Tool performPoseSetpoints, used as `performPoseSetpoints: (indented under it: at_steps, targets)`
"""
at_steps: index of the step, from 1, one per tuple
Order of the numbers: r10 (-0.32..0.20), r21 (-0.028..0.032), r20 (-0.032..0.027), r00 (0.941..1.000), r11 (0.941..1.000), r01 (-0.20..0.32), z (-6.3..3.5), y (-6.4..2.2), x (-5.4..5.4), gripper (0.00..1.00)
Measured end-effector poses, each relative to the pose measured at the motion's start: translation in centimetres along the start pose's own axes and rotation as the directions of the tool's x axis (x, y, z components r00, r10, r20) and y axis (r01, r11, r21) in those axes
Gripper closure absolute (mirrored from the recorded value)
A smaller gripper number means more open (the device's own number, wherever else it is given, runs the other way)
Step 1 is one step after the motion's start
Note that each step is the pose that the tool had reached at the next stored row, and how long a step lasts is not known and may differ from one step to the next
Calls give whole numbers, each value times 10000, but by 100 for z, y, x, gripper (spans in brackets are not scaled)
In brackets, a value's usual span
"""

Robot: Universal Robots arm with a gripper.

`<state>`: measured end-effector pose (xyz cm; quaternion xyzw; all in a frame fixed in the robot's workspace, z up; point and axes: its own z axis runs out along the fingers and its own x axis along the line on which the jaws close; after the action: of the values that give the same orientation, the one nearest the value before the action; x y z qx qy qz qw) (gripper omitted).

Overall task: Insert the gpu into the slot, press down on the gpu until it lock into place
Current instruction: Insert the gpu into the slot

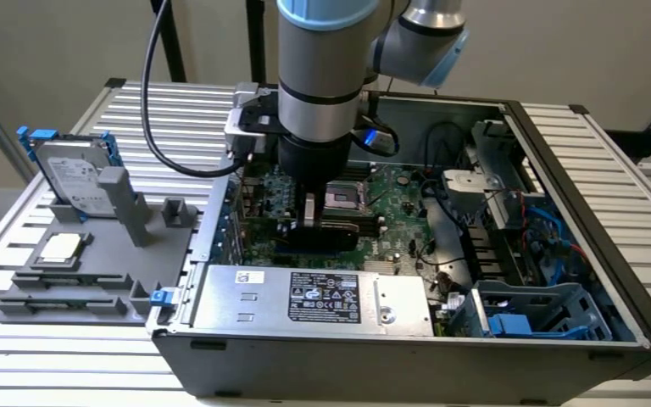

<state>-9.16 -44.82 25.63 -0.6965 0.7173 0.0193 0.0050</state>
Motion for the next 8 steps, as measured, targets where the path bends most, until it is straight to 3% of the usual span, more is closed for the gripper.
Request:
performPoseSetpoints:
  at_steps: [8]
  targets:
    - [-1,-1,47,10000,10000,1,21,0,1,74]
